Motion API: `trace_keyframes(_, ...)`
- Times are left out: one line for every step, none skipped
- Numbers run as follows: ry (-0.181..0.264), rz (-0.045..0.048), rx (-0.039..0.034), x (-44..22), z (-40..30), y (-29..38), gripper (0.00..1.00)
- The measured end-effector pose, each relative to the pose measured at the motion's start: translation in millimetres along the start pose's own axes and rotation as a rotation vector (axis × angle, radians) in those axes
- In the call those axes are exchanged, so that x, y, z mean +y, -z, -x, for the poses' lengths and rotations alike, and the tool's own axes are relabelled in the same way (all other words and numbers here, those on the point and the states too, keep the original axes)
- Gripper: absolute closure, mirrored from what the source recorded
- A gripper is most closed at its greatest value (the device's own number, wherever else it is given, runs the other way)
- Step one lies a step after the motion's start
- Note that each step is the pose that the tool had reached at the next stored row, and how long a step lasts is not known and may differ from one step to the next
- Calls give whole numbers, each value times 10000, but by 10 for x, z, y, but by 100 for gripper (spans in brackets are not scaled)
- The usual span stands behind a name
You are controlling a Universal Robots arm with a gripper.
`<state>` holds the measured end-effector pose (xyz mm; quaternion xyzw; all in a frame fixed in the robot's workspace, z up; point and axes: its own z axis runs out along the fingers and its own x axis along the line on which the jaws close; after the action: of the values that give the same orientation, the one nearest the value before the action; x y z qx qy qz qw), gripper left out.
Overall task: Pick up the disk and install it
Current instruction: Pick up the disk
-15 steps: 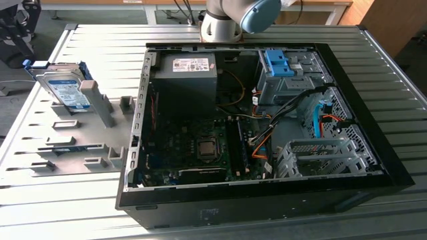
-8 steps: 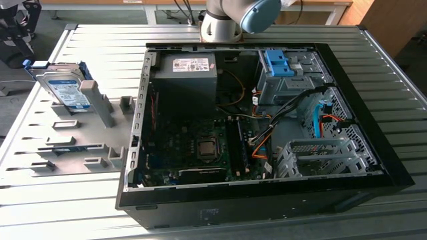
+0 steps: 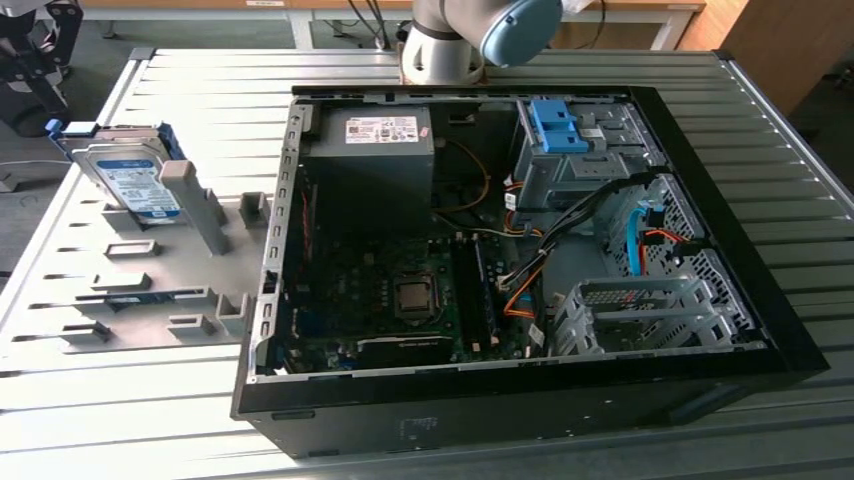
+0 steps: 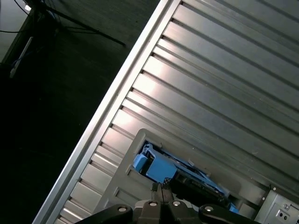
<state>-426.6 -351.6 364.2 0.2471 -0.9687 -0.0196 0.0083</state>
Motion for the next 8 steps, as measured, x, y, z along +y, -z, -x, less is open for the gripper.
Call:
trace_keyframes(3, 0, 0, 0, 0, 0, 89)
trace_keyframes(4, 0, 0, 0, 0, 0, 89)
trace_keyframes(4, 0, 0, 0, 0, 0, 89)
trace_keyframes(5, -1, 0, 0, 0, 0, 89)
trace_keyframes(6, 0, -1, 0, 0, 0, 89)
trace_keyframes(6, -1, 0, 0, 0, 0, 89)
trace_keyframes(8, 0, 0, 0, 0, 0, 89)
trace_keyframes(39, 0, 1, 0, 0, -1, 89)
